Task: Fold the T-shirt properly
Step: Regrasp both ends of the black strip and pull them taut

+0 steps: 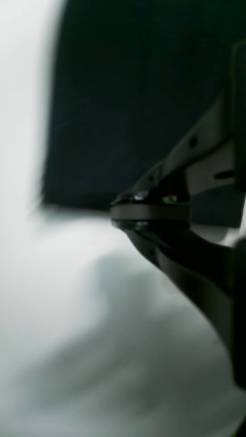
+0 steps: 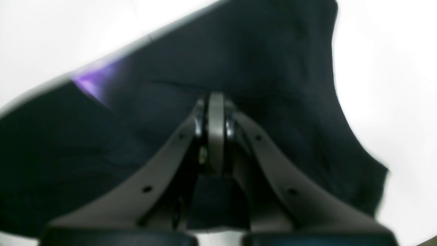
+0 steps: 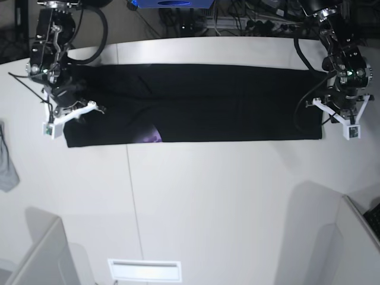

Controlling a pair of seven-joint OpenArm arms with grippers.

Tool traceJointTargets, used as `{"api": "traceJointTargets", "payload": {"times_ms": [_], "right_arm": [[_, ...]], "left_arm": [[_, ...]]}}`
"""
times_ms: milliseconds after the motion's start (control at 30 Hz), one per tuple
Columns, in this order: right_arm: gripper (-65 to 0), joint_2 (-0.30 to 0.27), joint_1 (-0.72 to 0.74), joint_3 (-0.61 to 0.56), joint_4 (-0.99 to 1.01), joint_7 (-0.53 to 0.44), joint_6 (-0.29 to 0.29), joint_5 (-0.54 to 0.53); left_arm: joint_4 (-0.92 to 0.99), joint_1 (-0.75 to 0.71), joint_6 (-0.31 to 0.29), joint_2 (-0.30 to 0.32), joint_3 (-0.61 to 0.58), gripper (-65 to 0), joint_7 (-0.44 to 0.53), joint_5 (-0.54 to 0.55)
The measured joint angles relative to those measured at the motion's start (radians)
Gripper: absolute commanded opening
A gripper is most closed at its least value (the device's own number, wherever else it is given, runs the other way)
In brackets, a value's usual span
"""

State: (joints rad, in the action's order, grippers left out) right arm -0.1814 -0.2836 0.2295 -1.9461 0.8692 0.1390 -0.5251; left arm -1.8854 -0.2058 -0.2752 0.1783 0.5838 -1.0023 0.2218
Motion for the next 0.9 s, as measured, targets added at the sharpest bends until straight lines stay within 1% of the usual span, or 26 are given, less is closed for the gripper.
{"api": "traceJointTargets", "payload": {"times_ms": [33,67,100,133,167,233,333,367,400,433,500,533,600,633,733,800,833,900], "right_arm": [[-65.0,0.006,-0.001,0.0,-0.02,-0.001,-0.003,-0.01],[-65.0,0.007,-0.002,-0.001,-0.027,-0.001,-0.008,-0.018],[-65.0,0.009,-0.004,-0.001,-0.029,-0.001,-0.007,-0.013],[-65.0,0.008,-0.008,-0.001,-0.028,-0.001,-0.004,0.0],[-65.0,0.008,-0.014,-0.001,-0.028,0.003,-0.004,0.003],[-65.0,0.005,-0.028,-0.001,-0.027,0.005,-0.004,0.002],[-65.0,0.012,-0.039,-0.005,-0.027,0.006,-0.004,-0.003],[-65.0,0.013,-0.043,-0.005,-0.027,0.006,-0.004,-0.006],[-65.0,0.011,-0.045,-0.005,-0.027,0.007,-0.004,-0.005],[-65.0,0.01,-0.045,-0.004,-0.027,0.007,-0.004,-0.002],[-65.0,0.006,-0.044,-0.005,-0.027,0.002,-0.004,0.002],[-65.0,0.008,-0.047,-0.005,-0.027,0.001,-0.004,0.002],[-65.0,0.012,-0.055,-0.005,-0.027,0.003,-0.004,-0.005],[-65.0,0.011,-0.059,-0.005,-0.027,0.006,-0.004,-0.005],[-65.0,0.009,-0.061,-0.005,-0.027,0.005,-0.004,-0.001],[-65.0,0.009,-0.065,-0.005,-0.027,0.005,-0.004,-0.002],[-65.0,0.01,-0.066,-0.005,-0.027,0.006,-0.004,-0.002],[-65.0,0.012,-0.066,-0.005,-0.027,0.006,-0.004,-0.002]], "left_arm": [[-0.035,0.0,-0.01,0.002,0.016,-65.0,0.0,0.04],[-0.059,-0.007,-0.028,0.004,0.033,-65.0,0.007,0.103],[-0.065,-0.016,-0.057,0.002,0.057,-65.0,0.005,0.159],[-0.06,-0.021,-0.063,-0.001,0.087,-65.0,-0.026,0.201],[-0.046,-0.025,-0.065,-0.005,0.127,-65.0,-0.067,0.214],[-0.018,-0.046,-0.068,-0.002,0.197,-65.0,-0.079,0.23],[0.006,-0.045,-0.124,0.007,0.219,-65.0,-0.078,0.244],[0.008,-0.044,-0.148,0.002,0.225,-60.6,-0.076,0.27],[0.011,-0.046,-0.157,-0.002,0.232,-53.6,-0.068,0.279],[0.019,-0.046,-0.164,-0.004,0.235,-44.9,-0.064,0.275],[0.055,-0.045,-0.171,-0.003,0.238,-25.3,-0.066,0.259],[0.08,-0.043,-0.18,-0.002,0.24,-17.6,-0.067,0.255],[0.134,-0.041,-0.204,0.002,0.241,-4.4,-0.057,0.256],[0.153,-0.04,-0.216,-0.001,0.24,0.0,-0.04,0.252],[0.224,-0.026,-0.243,0.0,0.221,0.0,0.025,0.252],[0.284,-0.017,-0.242,0.007,0.172,0.0,0.061,0.251],[0.309,-0.011,-0.242,0.002,0.154,0.0,0.068,0.25],[0.352,-0.009,-0.242,-0.004,0.125,-3.0,0.133,0.258]]}}
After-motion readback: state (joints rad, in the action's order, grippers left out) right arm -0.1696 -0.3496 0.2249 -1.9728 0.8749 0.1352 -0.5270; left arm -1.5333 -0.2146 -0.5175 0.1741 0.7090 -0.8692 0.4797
